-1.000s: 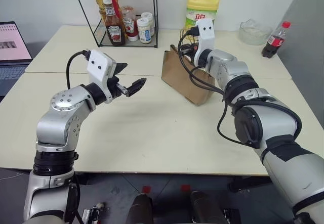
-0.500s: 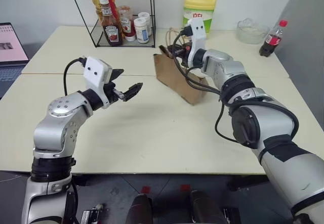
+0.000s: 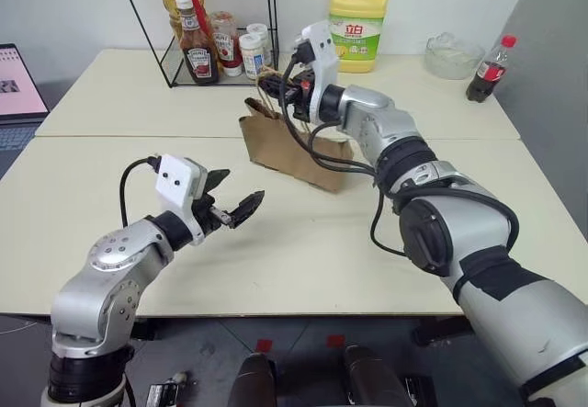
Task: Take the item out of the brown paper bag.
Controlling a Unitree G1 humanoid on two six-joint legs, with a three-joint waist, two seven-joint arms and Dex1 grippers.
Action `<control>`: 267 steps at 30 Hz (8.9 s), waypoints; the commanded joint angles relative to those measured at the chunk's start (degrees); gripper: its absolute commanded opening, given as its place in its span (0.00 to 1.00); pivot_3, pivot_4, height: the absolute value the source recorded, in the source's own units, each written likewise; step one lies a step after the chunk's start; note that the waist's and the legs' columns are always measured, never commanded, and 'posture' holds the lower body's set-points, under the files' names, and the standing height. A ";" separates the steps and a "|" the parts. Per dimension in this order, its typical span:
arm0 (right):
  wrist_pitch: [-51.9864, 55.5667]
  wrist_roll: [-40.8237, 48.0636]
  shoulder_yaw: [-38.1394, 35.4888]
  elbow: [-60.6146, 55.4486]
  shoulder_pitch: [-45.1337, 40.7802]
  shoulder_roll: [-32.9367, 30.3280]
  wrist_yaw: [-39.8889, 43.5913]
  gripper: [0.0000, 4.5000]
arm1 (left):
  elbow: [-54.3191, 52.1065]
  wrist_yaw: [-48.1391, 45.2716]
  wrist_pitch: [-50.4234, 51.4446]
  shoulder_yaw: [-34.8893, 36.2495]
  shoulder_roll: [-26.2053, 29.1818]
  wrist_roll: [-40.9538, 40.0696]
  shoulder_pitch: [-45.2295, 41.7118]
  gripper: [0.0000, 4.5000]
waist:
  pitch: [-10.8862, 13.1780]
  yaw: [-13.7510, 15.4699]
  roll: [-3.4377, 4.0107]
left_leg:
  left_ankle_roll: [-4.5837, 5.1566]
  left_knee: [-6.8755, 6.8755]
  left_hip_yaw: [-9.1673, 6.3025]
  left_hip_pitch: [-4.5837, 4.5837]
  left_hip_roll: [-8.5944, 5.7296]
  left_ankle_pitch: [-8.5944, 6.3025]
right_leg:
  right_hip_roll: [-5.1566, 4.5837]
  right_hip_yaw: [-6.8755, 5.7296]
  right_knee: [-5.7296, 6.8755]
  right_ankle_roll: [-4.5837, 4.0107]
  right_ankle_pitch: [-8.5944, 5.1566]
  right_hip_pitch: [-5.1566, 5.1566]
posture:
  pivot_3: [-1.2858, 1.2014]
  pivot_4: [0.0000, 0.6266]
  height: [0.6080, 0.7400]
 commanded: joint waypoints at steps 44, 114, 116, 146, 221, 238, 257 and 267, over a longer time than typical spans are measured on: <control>-13.24 -6.10 3.16 0.82 -7.86 0.69 -13.92 0.01 | -1.88 5.05 -1.86 0.54 -1.16 -0.66 1.75 1.00 | 0.00 0.12 0.00 | -0.01 0.00 -0.01 -0.01 0.00 0.00 | 0.00 -0.01 -0.02 -0.02 -0.01 -0.01 | 0.52 0.24 1.00; -15.99 -13.14 13.09 -5.39 2.81 -6.67 9.15 0.93 | 3.18 2.51 -3.14 -3.18 -1.36 0.84 -3.87 1.00 | 0.00 0.26 -0.02 | -0.04 0.03 -0.01 0.01 -0.01 0.02 | -0.01 -0.01 0.01 -0.02 -0.01 0.02 | 0.52 0.24 1.00; -14.49 -12.29 13.35 -9.10 5.01 -8.85 12.93 0.99 | 3.46 1.93 -3.05 -3.02 -1.07 0.78 -3.99 1.00 | -0.01 0.28 -0.03 | -0.04 0.04 -0.01 0.01 -0.01 0.02 | -0.01 -0.02 0.00 -0.02 -0.01 0.04 | 0.52 0.24 1.00; 31.63 -15.34 8.39 -103.82 84.04 -8.69 -31.89 0.99 | 14.34 8.55 -14.81 -5.38 -9.68 12.97 -2.38 1.00 | -6.08 0.63 -0.38 | -0.27 0.08 -0.12 0.07 -0.09 0.14 | 0.01 0.03 -0.07 -0.05 -0.05 0.24 | 0.52 0.00 1.00; 31.57 -8.83 10.00 -102.29 84.22 -10.01 -36.29 0.99 | 21.04 10.18 -20.68 -6.55 -12.76 19.30 -1.47 1.00 | -3.51 1.95 0.18 | 0.14 -0.32 -0.19 1.29 -0.02 -0.20 | 0.16 0.11 -0.97 -0.04 -0.29 1.83 | 0.52 0.24 1.00; 31.89 -7.55 10.53 -102.31 83.28 -10.06 -35.37 0.99 | 22.95 9.63 -21.38 -5.04 -10.92 19.36 -3.00 1.00 | -2.48 1.91 0.20 | 0.13 -0.36 -0.20 1.25 -0.02 -0.21 | 0.15 0.08 -1.05 -0.02 -0.32 1.83 | 0.52 0.24 1.00; 32.19 -7.23 10.55 -102.19 81.74 -11.04 -35.00 0.99 | 25.85 9.37 -21.75 -4.21 -9.23 19.83 -6.42 1.00 | -1.60 1.87 0.00 | 0.12 -0.39 -0.21 1.16 -0.02 -0.20 | 0.15 0.07 -1.07 0.07 -0.36 1.70 | 0.52 0.24 1.00; 33.60 -3.99 11.42 -106.06 82.26 -10.35 -33.41 0.99 | 35.31 5.76 -25.01 -3.94 -4.73 20.44 -15.49 1.00 | -1.54 1.94 -0.03 | 0.11 -0.71 -0.20 1.07 -0.01 -0.19 | 0.13 0.03 -1.38 -0.01 -0.30 1.62 | 0.52 0.24 1.00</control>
